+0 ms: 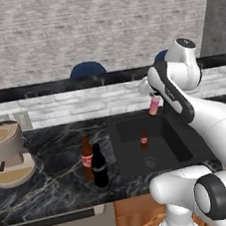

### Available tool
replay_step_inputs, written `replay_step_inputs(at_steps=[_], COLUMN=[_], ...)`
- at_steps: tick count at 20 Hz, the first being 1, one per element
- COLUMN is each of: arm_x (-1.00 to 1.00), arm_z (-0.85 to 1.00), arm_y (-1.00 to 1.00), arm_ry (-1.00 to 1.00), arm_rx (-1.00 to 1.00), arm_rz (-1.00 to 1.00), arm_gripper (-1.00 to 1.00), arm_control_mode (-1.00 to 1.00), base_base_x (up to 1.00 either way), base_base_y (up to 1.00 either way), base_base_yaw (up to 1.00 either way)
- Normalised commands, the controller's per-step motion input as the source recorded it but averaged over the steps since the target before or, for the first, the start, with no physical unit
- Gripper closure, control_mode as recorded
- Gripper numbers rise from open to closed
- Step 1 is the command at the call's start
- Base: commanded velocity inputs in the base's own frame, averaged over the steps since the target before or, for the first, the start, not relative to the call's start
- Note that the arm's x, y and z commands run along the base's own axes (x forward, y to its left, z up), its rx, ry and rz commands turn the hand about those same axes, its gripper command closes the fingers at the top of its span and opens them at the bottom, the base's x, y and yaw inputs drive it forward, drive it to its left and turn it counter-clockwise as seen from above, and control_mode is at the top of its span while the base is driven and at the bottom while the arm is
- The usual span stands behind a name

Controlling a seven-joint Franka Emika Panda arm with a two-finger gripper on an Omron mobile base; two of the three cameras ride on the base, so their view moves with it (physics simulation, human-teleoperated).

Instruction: Place the large bottle from the dining counter next to the other large bottle outside the sink, and place the small bottle from the dining counter next to the other small bottle inside the sink.

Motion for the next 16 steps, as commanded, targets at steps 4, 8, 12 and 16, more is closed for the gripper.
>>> replay_step_inputs(at_steps=[4, 8, 12, 16], arm_x=[0.00, 0.00, 0.00, 0.00], arm_z=[0.00, 0.00, 0.00, 0.00], arm_y=[0.00, 0.00, 0.00, 0.00], arm_ry=[0.00, 0.00, 0.00, 0.00], arm_rx=[0.00, 0.00, 0.00, 0.00], arm_rz=[0.00, 0.00, 0.00, 0.00], arm_gripper=[1.00, 1.00, 1.00, 1.00], arm_control_mode=[1.00, 1.00, 1.00, 1.00], base_base_x=[0.70, 0.66, 0.96, 0.61], base_base_y=[-0.71, -0.38, -0.29, -0.42], base_base_yaw=[-0.02, -0.09, -0.04, -0.10])
